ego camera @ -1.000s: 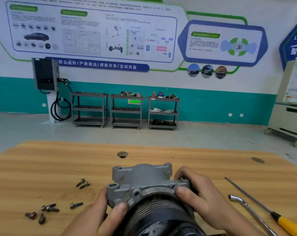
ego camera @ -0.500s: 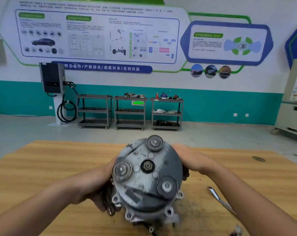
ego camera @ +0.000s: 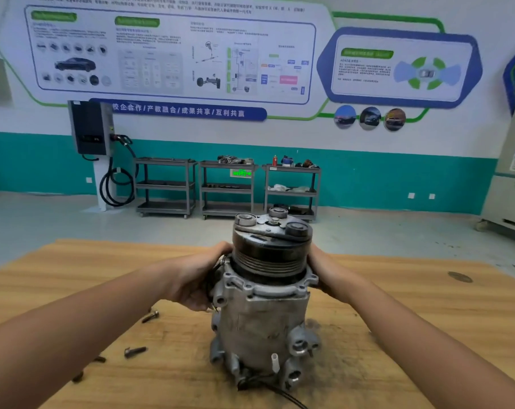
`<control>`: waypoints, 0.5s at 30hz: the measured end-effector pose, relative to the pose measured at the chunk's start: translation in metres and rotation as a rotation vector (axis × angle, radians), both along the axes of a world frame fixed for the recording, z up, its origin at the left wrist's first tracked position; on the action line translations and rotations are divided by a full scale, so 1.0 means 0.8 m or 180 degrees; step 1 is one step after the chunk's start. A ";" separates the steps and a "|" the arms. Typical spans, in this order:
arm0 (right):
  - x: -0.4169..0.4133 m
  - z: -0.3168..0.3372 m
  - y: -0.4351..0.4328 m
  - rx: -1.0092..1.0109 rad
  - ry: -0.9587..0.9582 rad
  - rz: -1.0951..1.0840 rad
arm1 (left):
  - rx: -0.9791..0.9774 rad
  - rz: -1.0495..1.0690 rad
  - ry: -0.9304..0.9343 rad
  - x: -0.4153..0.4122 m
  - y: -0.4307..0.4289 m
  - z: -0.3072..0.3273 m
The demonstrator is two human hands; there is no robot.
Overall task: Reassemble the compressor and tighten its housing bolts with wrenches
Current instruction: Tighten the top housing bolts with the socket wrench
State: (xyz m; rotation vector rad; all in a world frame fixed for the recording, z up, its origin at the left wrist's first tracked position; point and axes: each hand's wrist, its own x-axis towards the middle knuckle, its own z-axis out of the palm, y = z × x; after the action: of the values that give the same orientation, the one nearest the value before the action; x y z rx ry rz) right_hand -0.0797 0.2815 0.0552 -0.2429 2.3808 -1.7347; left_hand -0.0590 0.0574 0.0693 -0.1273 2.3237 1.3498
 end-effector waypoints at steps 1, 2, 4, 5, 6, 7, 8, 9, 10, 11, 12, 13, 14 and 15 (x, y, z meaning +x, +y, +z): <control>-0.005 -0.006 0.003 -0.0161 -0.0138 -0.0096 | 0.0003 0.0048 -0.0015 -0.004 0.002 -0.001; -0.009 -0.010 0.006 -0.0276 -0.0254 -0.0213 | 0.0019 0.0090 -0.0034 -0.007 0.002 -0.003; -0.012 -0.015 0.010 -0.0417 -0.0241 -0.0380 | 0.0107 0.0180 -0.0097 -0.006 -0.001 -0.009; -0.010 -0.016 0.011 -0.0461 -0.0161 -0.0426 | 0.0132 0.0251 -0.0052 -0.004 -0.004 -0.013; -0.006 -0.017 0.012 -0.0506 -0.0096 -0.0434 | 0.0148 0.0348 0.0078 -0.002 -0.006 -0.018; -0.001 -0.019 0.012 -0.0565 -0.0065 -0.0390 | 0.0196 0.0448 0.0259 0.000 -0.006 -0.023; 0.004 -0.023 0.011 -0.0603 -0.0032 -0.0310 | 0.0301 0.0521 0.0448 0.003 -0.002 -0.027; 0.011 -0.026 0.011 -0.0594 0.0034 -0.0224 | 0.0480 0.0567 0.0616 0.006 0.005 -0.030; 0.018 -0.029 0.011 -0.0527 0.0115 -0.0178 | 0.0722 0.0624 0.0739 0.010 0.015 -0.034; 0.026 -0.033 0.011 -0.0472 0.0193 -0.0176 | 0.0974 0.0726 0.0817 0.014 0.024 -0.036; 0.033 -0.036 0.012 -0.0505 0.0249 -0.0206 | 0.1167 0.0862 0.0869 0.018 0.031 -0.038; 0.040 -0.039 0.013 -0.0592 0.0264 -0.0291 | 0.1290 0.0991 0.0908 0.022 0.035 -0.040; 0.047 -0.043 0.015 -0.0672 0.0246 -0.0399 | 0.1365 0.1085 0.0937 0.026 0.036 -0.043; 0.055 -0.045 0.017 -0.0733 0.0252 -0.0515 | 0.1431 0.1134 0.0956 0.030 0.036 -0.046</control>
State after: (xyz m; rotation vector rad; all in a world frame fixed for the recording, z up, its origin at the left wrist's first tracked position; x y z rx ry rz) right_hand -0.0357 0.2950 0.0195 -0.1566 2.3089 -2.1137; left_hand -0.0349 0.0859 0.0321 -0.2167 2.2285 2.1680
